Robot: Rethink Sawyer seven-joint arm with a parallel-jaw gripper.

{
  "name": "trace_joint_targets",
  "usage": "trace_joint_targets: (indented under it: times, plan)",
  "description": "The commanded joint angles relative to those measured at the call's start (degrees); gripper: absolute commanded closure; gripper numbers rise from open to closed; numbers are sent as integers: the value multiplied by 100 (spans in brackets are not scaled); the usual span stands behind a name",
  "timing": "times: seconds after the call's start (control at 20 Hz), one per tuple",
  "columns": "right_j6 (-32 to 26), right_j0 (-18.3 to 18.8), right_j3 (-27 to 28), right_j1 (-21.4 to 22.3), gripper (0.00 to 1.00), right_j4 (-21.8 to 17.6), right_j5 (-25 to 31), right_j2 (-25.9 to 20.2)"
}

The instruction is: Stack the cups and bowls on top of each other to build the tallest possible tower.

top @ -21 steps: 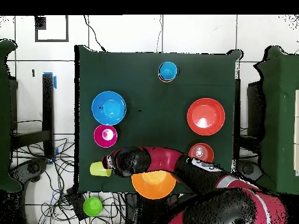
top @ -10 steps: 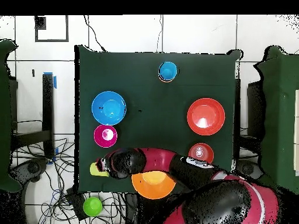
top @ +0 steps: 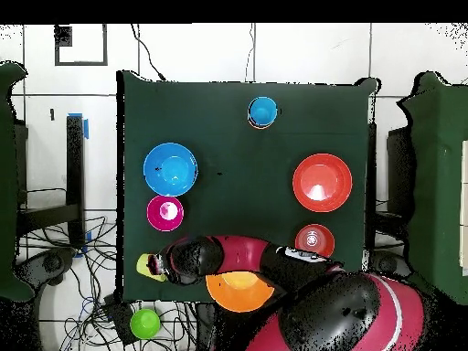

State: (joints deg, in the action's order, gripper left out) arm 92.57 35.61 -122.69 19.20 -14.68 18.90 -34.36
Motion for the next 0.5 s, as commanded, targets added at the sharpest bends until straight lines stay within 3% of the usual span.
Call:
trace_joint_targets:
  times: [0.05, 0.5]
  plan:
    - [150, -219, 310, -127, 0, -358, 397, 417]
    - [147, -270, 430, -127, 0, -503, 347, 539]
